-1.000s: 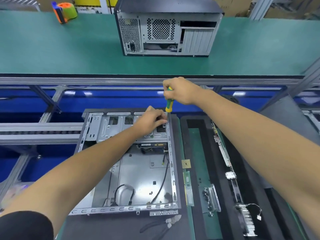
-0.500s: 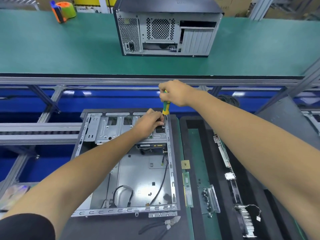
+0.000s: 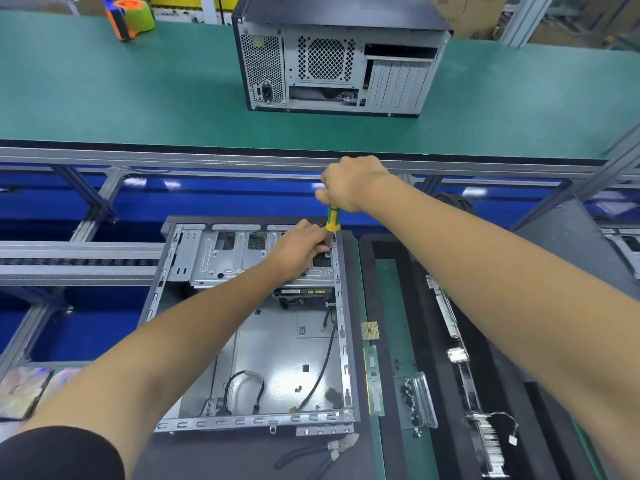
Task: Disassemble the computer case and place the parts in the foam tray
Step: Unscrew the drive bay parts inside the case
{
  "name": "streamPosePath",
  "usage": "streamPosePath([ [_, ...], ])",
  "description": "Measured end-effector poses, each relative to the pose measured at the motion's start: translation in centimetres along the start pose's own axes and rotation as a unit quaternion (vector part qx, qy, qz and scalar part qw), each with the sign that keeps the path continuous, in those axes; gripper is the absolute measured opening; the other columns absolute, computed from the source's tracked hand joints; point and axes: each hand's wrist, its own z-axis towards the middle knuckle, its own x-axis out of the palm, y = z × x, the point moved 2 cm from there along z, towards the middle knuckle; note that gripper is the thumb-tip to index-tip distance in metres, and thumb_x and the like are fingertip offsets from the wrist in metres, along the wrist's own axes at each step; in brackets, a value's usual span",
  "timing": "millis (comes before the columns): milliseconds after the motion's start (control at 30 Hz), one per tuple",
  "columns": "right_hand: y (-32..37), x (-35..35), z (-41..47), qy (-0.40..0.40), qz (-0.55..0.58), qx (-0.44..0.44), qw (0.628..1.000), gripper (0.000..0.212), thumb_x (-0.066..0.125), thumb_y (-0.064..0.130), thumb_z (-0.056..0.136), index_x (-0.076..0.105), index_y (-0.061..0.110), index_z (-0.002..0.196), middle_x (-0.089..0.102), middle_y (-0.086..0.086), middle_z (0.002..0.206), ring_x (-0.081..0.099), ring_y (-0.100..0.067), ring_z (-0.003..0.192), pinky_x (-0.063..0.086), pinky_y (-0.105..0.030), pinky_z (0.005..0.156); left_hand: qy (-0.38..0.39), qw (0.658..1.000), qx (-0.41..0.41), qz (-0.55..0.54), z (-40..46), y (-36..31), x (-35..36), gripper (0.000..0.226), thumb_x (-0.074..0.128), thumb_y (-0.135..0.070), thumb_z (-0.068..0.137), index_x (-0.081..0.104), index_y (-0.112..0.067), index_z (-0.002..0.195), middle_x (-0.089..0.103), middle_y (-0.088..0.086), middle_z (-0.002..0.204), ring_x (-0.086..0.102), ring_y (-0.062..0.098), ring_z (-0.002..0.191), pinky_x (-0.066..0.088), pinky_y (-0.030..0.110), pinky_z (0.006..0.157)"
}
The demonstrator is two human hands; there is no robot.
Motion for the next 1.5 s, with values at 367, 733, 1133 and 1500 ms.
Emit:
streamPosePath([
  [367,0.5,0.7,0.2,0.013,0.112,0.040,0.993,0.029,0.042,0.038,0.102,0.049,0.019,0.081,0.055,-0.001,0.080,0.053,-0.026,0.076,0.030,-0.033,0.057,0.015,0.999,0.004,-0.040,-0.3,0.3,-0.2,0.020,0.056,-0.033,0.104,0.064,-0.015,0.103,0.065,-0.002,0.099,0.045,0.020,0.092,0.042,0.037,0.082],
  [733,0.3,0.7,0.6,0.019,0.104,0.003,0.994,0.026,0.045,0.036,0.101,0.045,0.020,0.080,0.054,0.000,0.079,0.050,-0.026,0.076,0.029,-0.033,0.057,0.002,0.998,-0.021,-0.054,-0.4,-0.3,-0.5,0.022,0.061,-0.028,0.103,0.066,-0.006,0.099,0.067,0.007,0.095,0.050,0.028,0.089,0.044,0.045,0.079],
  [1133,-0.7,0.5,0.7,-0.010,0.045,0.055,0.997,0.039,0.043,0.045,0.096,0.058,0.016,0.076,0.058,-0.003,0.075,0.049,-0.022,0.063,0.032,-0.032,0.056,-0.016,1.000,-0.007,0.000,-0.1,-0.2,0.0,0.021,0.056,-0.033,0.104,0.064,-0.014,0.100,0.064,0.002,0.094,0.049,0.023,0.086,0.043,0.041,0.076],
  [1500,-0.4,0.1,0.5,0.060,0.099,0.020,0.993,0.028,0.048,0.041,0.097,0.060,0.020,0.083,0.062,-0.003,0.086,0.052,-0.022,0.073,0.034,-0.034,0.059,-0.013,1.000,0.018,0.014,-0.2,-0.2,-0.1,0.024,0.054,-0.031,0.105,0.062,-0.009,0.103,0.062,0.005,0.093,0.049,0.026,0.084,0.041,0.041,0.072],
])
